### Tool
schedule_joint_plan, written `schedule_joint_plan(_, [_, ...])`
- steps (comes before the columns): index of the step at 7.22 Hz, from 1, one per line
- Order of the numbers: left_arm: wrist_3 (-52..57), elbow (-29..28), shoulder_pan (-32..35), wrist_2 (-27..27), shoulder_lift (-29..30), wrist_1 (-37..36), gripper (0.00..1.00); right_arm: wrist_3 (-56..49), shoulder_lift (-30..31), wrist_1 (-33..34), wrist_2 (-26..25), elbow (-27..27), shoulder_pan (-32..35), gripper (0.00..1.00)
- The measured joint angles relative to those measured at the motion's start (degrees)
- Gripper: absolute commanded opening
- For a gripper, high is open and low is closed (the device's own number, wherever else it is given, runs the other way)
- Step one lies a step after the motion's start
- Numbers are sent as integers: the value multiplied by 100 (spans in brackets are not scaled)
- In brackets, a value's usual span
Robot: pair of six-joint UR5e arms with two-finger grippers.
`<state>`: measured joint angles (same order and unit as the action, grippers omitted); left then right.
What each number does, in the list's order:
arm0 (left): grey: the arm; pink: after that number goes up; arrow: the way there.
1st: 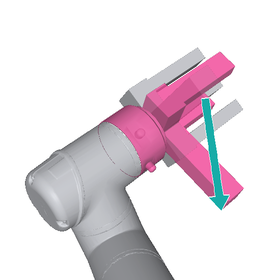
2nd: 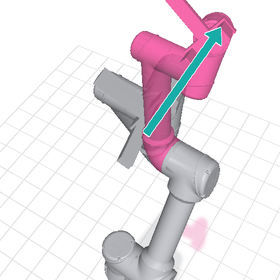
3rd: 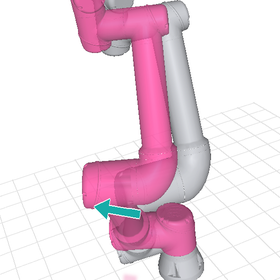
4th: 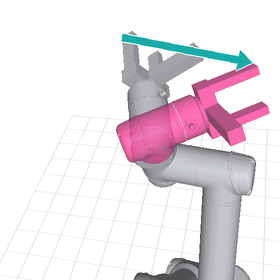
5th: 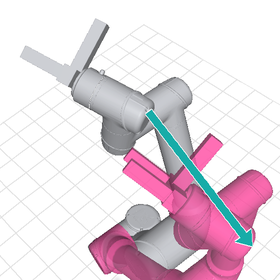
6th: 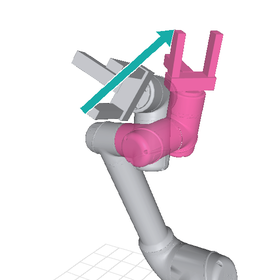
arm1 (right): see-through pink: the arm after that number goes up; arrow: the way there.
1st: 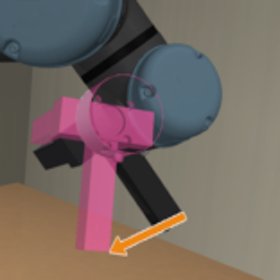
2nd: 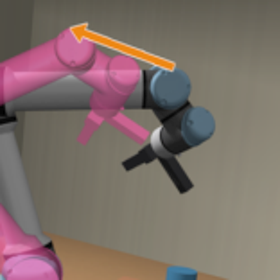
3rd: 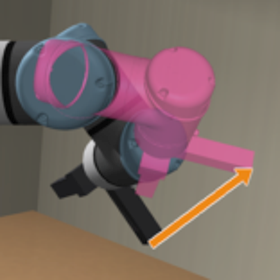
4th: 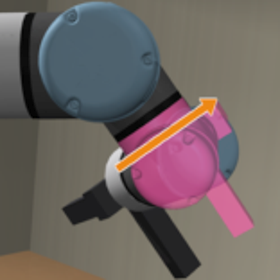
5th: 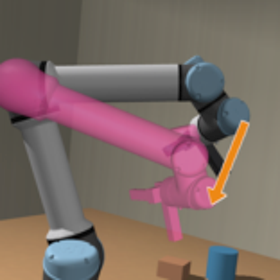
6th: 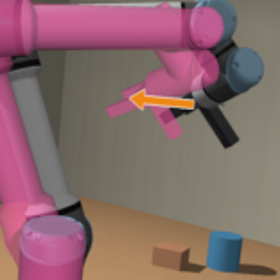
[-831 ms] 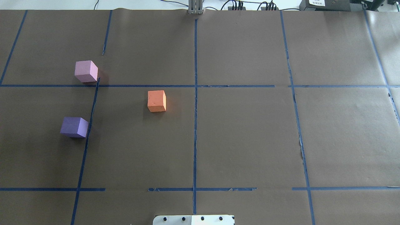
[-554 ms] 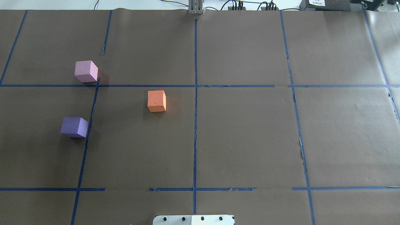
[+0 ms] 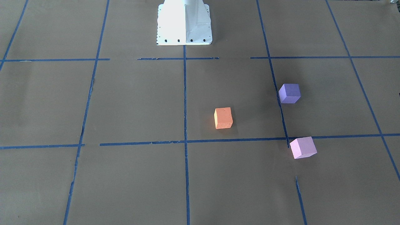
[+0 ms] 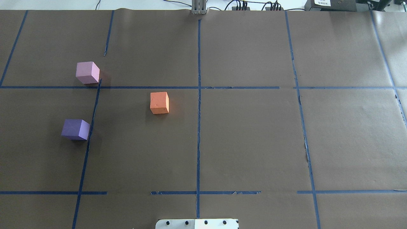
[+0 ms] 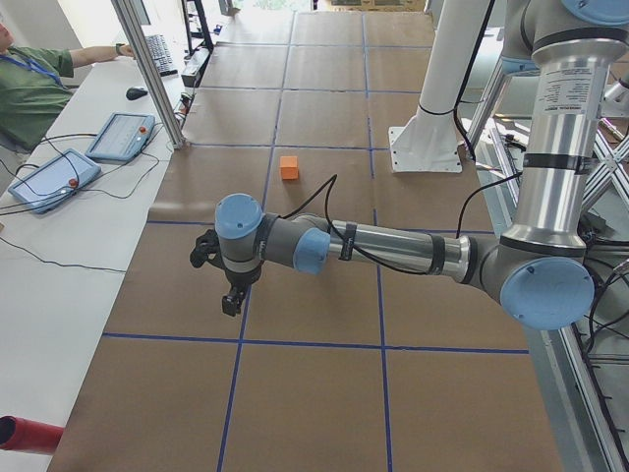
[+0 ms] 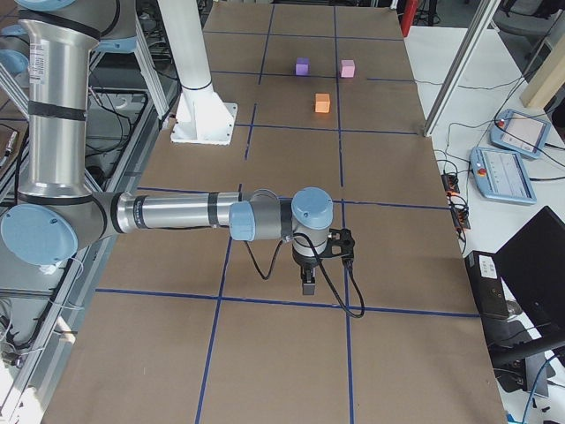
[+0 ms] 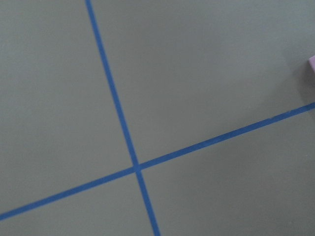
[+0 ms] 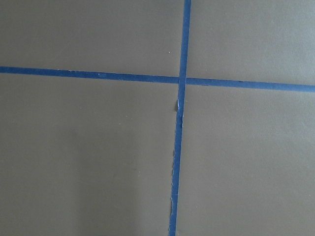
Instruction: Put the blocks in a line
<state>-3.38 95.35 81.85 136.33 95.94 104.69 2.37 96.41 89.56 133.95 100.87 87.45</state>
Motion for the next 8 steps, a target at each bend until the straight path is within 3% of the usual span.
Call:
schedule_joint_plan(2, [-1893, 211, -961, -71, 650, 129, 100, 0, 0, 0, 0, -2, 0, 100])
schedule_joint_plan(5, [-4914, 20, -2657, -768, 2003, 115, 100, 0, 0, 0, 4, 0, 0, 100])
schedule_joint_plan(8, [-6378, -487, -3805, -1762, 3016, -283, 100, 0, 0, 0, 0, 3, 0, 100])
